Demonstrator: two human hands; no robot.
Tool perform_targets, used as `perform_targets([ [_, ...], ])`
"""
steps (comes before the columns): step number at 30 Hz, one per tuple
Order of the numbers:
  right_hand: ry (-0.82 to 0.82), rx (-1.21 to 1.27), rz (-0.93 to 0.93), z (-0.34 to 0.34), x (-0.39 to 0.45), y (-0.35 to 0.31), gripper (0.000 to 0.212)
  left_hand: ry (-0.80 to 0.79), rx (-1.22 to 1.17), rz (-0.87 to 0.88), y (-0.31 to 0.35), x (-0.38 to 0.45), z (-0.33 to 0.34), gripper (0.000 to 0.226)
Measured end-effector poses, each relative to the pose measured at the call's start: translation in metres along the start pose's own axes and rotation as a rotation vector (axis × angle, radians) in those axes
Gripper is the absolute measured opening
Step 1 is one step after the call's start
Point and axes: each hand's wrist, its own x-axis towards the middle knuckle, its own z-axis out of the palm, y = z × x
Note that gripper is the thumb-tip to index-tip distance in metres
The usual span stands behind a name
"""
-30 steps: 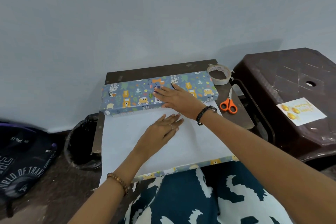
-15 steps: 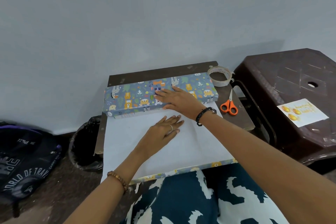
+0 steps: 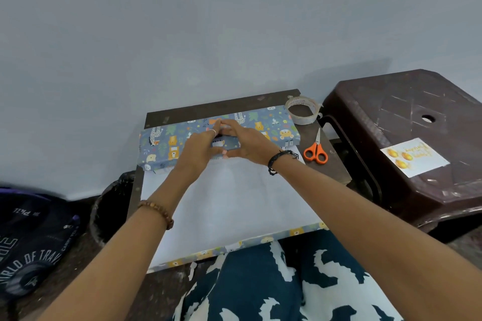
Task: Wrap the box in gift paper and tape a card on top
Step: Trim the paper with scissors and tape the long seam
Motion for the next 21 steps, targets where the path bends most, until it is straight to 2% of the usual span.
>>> perform_targets([
  [3,-0.040,0.030,0.018,-0.004,0.001,-0.002,0.074,-0.057,0.115,0.003,0.005,0.001,-0.003,0.064],
  [7,-0.057,-0.060,0.044,-0.024,-0.005,0.007,0.066,-0.230,0.254,-0.071,0.014,0.014,-0.012,0.097],
  [10,-0.042,0.011,0.110,-0.047,-0.018,0.016,0.051,-0.356,0.446,-0.099,0.024,0.028,-0.022,0.109],
  [11,0.000,0.067,0.146,-0.056,-0.021,0.019,0.042,-0.386,0.510,-0.095,0.027,0.032,-0.025,0.108],
  [13,0.212,0.163,0.209,-0.073,-0.028,0.026,0.027,-0.431,0.641,-0.094,0.037,0.038,-0.031,0.094],
  [15,0.479,0.061,0.261,-0.087,-0.034,0.037,0.029,-0.473,0.725,-0.088,0.046,0.042,-0.035,0.075],
  [16,0.562,-0.039,0.298,-0.093,-0.039,0.042,0.030,-0.489,0.739,-0.088,0.050,0.045,-0.036,0.069],
  [18,0.584,-0.223,0.396,-0.097,-0.045,0.051,0.032,-0.510,0.752,-0.106,0.056,0.049,-0.035,0.063],
  [21,0.428,-0.456,0.503,-0.090,-0.043,0.067,0.042,-0.533,0.796,-0.129,0.060,0.057,-0.032,0.066],
])
